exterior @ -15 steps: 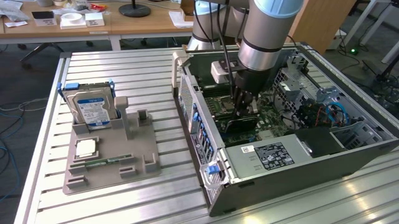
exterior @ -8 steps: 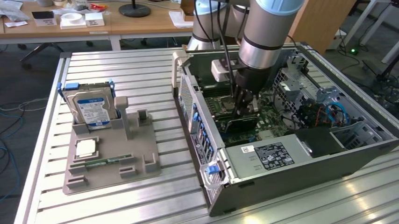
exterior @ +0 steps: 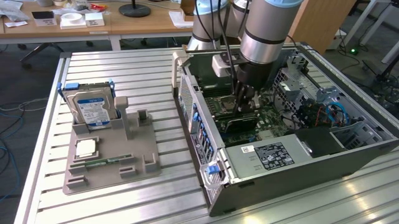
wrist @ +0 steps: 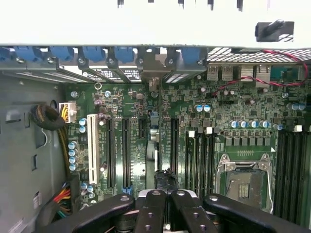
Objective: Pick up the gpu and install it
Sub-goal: 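Press down on the gpu until it lock into place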
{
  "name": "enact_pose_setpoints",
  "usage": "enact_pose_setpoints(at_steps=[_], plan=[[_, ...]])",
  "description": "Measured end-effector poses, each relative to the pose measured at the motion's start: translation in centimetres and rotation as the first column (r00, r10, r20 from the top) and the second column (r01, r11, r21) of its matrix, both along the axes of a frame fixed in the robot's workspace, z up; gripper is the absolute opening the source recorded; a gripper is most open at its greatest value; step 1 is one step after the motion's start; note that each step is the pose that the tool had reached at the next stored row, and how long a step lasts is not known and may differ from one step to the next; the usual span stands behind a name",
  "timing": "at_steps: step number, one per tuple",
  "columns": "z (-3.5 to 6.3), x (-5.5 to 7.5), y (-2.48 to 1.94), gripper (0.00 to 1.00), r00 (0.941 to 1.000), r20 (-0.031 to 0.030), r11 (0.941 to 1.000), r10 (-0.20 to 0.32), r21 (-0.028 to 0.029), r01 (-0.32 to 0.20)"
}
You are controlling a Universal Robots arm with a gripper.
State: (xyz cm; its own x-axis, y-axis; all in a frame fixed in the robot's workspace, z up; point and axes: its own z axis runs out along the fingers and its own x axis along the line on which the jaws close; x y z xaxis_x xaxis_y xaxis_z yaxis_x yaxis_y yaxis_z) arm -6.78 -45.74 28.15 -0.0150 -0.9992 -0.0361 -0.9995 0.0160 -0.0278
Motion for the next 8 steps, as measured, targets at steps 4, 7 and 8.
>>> enact_pose_setpoints(at_steps=[4,7,8], plan=[[0.02,0.00,0.00,0.11,1.0000,0.0001,1.0000,0.000,0.0000,0.000],[0.03,0.00,0.00,0.11,1.0000,0.0000,1.0000,0.000,-0.0001,0.000],[0.04,0.00,0.00,0.11,1.0000,0.0000,1.0000,0.000,-0.0001,0.000]])
